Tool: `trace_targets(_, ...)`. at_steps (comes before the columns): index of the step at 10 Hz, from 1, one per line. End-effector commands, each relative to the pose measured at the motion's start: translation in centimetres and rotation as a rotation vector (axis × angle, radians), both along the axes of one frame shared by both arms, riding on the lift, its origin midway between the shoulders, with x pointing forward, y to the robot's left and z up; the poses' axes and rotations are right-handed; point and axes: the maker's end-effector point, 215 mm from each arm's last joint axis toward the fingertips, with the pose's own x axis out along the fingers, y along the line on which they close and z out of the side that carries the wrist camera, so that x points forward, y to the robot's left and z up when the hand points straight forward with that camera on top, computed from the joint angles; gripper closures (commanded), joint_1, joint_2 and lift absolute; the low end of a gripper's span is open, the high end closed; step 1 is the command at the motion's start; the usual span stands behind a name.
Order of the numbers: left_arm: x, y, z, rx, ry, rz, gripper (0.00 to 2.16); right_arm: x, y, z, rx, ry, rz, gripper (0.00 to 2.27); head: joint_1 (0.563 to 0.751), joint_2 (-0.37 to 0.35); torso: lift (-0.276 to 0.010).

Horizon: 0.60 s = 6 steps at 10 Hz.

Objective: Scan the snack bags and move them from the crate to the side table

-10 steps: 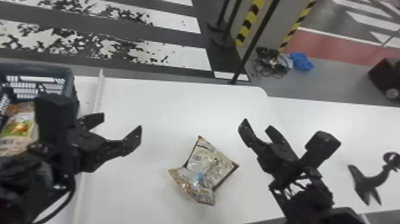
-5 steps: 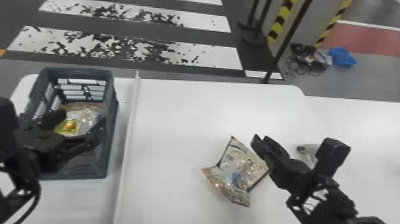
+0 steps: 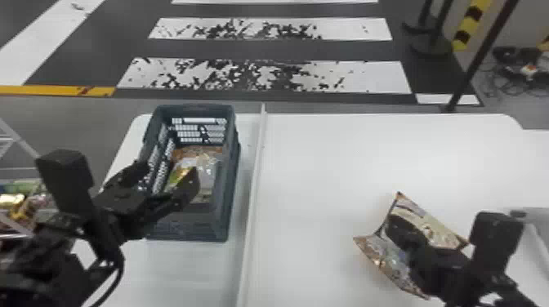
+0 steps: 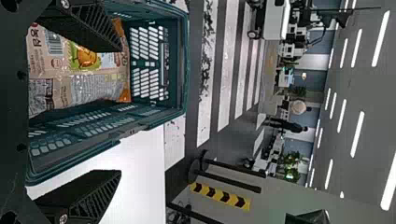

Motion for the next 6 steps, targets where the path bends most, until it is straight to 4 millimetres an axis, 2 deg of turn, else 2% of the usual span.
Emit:
trace_targets(1,-0.1,-0.2,-0.2,-0.004,0.004,-0.003,0.07,-1.1,1.8,-0.7,0.010,0.025,0.029,2.19,0.695,0.097,-0.087)
trace_targets(3,0.0,-0.7,-0.6,-0.013,0.011,-0.010,0.07,-3.3,3.8,-1.8,0.023,0.073,0.067,2.19,0.695,0.132,-0.087)
trace_targets(6,0.2,-1.0,-1.1,-0.022,0.013,-0.016,0.07,-5.8,3.3,-2.9,-0.001,0.121,0.097,2.19,0.695,0.153,-0.087)
